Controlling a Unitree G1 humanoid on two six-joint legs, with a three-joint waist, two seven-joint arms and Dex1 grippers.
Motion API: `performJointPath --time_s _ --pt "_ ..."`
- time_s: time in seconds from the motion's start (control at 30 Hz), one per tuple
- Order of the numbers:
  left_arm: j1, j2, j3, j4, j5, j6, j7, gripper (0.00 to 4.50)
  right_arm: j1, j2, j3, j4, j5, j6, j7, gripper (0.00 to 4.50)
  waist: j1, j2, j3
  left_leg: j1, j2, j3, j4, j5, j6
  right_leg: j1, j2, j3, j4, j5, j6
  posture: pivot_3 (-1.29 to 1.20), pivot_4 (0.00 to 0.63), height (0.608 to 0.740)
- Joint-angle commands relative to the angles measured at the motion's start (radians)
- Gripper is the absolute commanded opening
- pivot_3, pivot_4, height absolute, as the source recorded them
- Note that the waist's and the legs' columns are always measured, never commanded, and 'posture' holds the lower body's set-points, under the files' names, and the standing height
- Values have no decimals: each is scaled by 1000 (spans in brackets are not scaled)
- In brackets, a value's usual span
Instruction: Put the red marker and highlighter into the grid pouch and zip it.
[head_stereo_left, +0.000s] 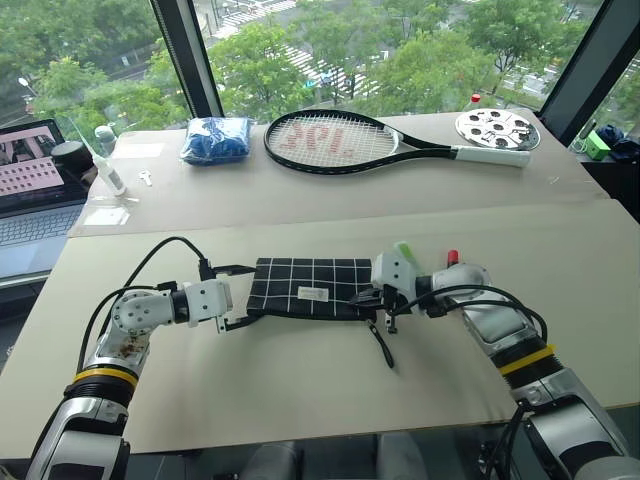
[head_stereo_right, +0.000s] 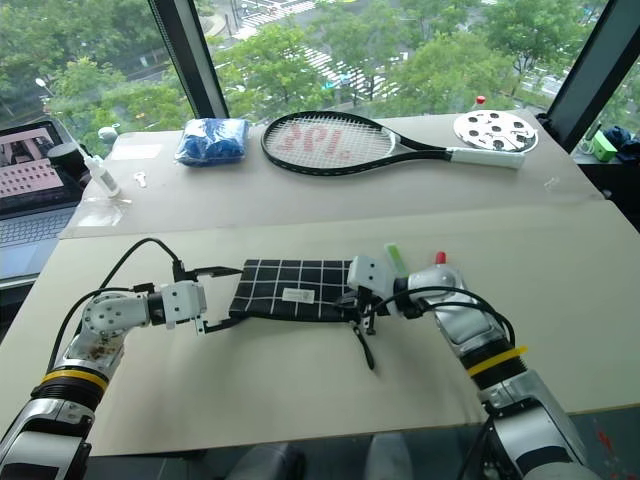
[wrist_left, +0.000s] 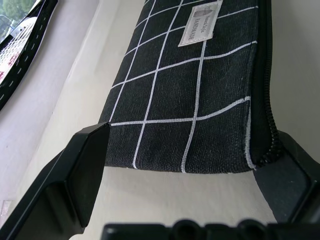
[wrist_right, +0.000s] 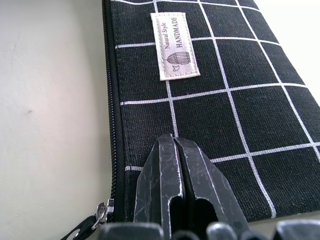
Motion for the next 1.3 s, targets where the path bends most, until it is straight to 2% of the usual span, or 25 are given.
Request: performJointPath --time_s 0.03,0.23,0.37,0.5,0.6,0.73,0.83,0.9,1.0,1.1,1.2,1.3 --pt "6 -16 -46 45 41 -28 -8 3806 28 -5 17 3 -30 29 3 0 0 0 0 0 0 0 0 0 0 0 0 0 0 0 0 0 150 740" --pt "12 -45 -55 33 17 -39 -4 1454 34 -8 15 1 -30 33 11 0 4 0 0 0 0 0 0 0 0 0 0 0 0 0 0 0 150 740" --pt "18 -55 -58 37 23 -37 9 64 35 -4 12 9 -29 20 13 0 3 1 -1 0 0 0 0 0 0 0 0 0 0 0 0 0 150 740" --pt "38 -55 -58 41 32 -2 28 27 13 54 -52 53 -19 -34 -91 0 0 1 -2 0 0 1 0 0 0 0 0 0 -1 0 0 0 150 740" --pt "64 -53 -48 33 24 20 42 0 -50 101 -147 102 23 15 -181 777 -6 2 -2 1 0 1 0 0 0 0 0 0 0 1 -1 0 150 740" --pt "84 -53 -38 23 22 48 62 0 -71 101 -228 67 89 85 -186 2217 -7 3 -2 1 0 1 0 0 0 -1 0 1 0 1 -1 0 150 740" --pt "104 -61 -12 4 1 93 89 0 -108 75 -350 32 215 258 -182 3160 -9 3 -3 1 1 1 -1 0 0 -1 0 1 0 1 -1 0 150 740" --pt "119 -70 8 -19 -21 136 106 0 -136 42 -436 17 298 344 -176 3160 -9 4 -2 0 1 1 -1 0 0 -1 0 1 0 2 -1 0 150 740" --pt "130 -77 21 -47 -35 175 120 0 -148 16 -476 -3 346 392 -175 3160 -8 5 -2 -1 1 1 -1 0 1 -2 0 1 0 2 -1 0 150 740" --pt "145 -117 68 -129 -107 308 168 0 -108 -76 -536 -91 424 466 -112 3160 -9 6 -2 0 2 1 -2 -1 1 -2 2 1 0 2 -1 0 150 740" --pt "154 -130 83 -194 -137 383 165 0 -34 -126 -485 -143 388 463 -106 3160 -2 5 -1 -4 2 1 0 -2 4 -3 1 0 0 2 -1 0 150 740" --pt "148 -139 98 -230 -149 443 184 0 58 -129 -400 -222 335 435 -125 3160 -6 5 -1 -5 2 3 1 -2 3 -3 1 0 -1 2 0 0 150 740"
